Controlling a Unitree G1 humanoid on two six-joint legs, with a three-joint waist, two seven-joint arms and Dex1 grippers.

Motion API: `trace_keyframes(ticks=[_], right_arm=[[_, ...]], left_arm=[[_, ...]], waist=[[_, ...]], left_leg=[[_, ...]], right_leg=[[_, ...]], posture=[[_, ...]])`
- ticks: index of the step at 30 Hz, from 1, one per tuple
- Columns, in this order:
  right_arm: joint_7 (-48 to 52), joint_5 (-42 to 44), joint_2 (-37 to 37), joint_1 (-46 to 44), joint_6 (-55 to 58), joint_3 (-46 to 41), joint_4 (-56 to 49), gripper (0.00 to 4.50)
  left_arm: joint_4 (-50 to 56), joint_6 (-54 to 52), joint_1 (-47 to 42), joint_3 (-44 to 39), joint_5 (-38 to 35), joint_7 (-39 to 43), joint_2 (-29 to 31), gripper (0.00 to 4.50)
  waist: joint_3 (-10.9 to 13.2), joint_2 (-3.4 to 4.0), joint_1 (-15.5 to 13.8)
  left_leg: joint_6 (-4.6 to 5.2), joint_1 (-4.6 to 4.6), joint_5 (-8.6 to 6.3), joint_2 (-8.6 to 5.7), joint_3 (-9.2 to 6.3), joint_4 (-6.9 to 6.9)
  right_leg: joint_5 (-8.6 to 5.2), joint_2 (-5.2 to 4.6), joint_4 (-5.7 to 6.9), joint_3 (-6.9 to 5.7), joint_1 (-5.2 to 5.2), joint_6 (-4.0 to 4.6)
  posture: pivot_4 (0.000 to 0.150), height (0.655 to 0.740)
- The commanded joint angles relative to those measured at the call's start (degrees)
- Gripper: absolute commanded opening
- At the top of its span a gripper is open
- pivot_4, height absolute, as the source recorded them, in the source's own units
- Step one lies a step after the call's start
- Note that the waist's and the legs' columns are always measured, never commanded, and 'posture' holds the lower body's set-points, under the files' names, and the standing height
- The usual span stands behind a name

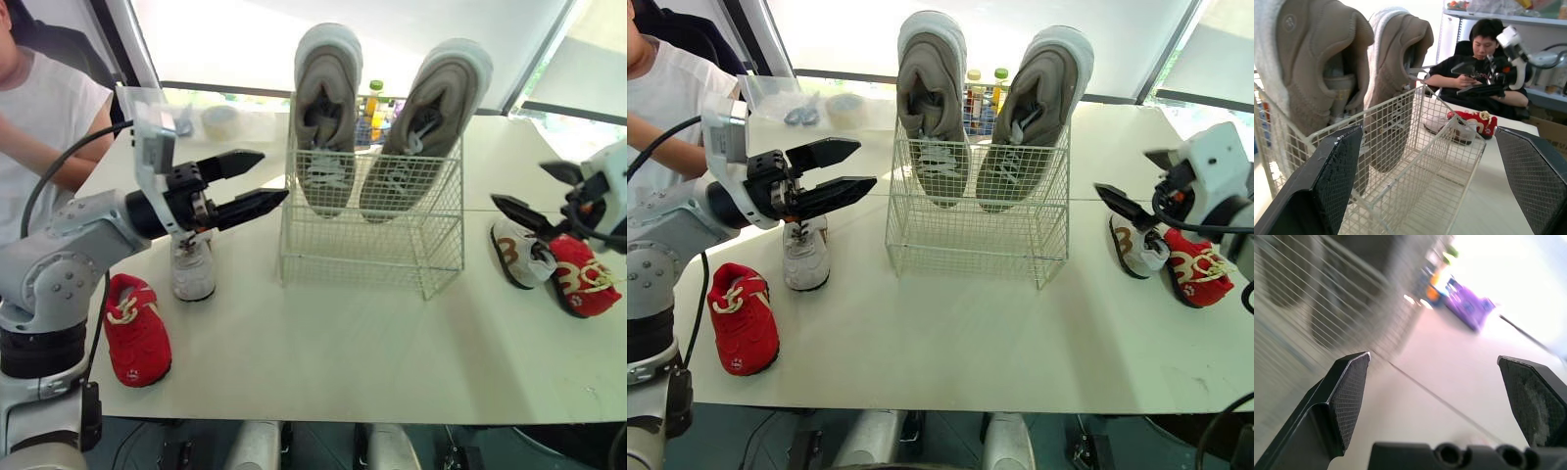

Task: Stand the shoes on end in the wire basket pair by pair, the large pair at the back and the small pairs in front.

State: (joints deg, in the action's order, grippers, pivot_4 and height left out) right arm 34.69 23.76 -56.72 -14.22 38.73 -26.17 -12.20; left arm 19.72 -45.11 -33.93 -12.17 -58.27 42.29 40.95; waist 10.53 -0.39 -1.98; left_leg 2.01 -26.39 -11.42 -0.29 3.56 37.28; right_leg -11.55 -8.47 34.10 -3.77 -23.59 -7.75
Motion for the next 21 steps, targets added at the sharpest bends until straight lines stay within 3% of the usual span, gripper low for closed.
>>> trace_keyframes(ticks=[1, 8, 21], right_arm=[[-2.88, -3.33, 1.07, 1.25, -2.17, -1.66, 2.87, 4.50], [-5.25, -3.62, 7.57, 2.85, -0.03, 0.84, 8.82, 4.50], [-8.78, -6.51, 11.16, 0.96, -1.40, 3.85, 16.32, 4.50]], left_arm=[[2.82, -0.49, -0.67, 0.30, -1.51, -0.43, -0.84, 4.41], [3.91, -0.82, -0.65, 0.82, -1.22, -1.21, -1.88, 4.41], [6.15, -0.02, 0.40, 1.80, 0.85, -2.73, -1.86, 4.41]], waist=[[0.00, 0.01, 0.25], [0.04, 0.13, 0.52], [0.04, 0.21, 1.25]], left_leg=[[0.00, 0.01, 0.00, 0.03, 0.01, -0.03], [0.04, 0.01, 0.07, 0.16, -0.04, -0.05], [0.06, 0.00, 0.09, 0.18, -0.03, -0.05]], right_leg=[[0.00, 0.03, 0.00, 0.01, -0.01, 0.00], [-0.01, 0.28, -0.02, 0.07, -0.03, 0.03], [-0.01, 0.31, -0.03, 0.15, -0.05, 0.04]], posture=[[0.150, 0.7400], [0.150, 0.7400], [0.150, 0.7400]])
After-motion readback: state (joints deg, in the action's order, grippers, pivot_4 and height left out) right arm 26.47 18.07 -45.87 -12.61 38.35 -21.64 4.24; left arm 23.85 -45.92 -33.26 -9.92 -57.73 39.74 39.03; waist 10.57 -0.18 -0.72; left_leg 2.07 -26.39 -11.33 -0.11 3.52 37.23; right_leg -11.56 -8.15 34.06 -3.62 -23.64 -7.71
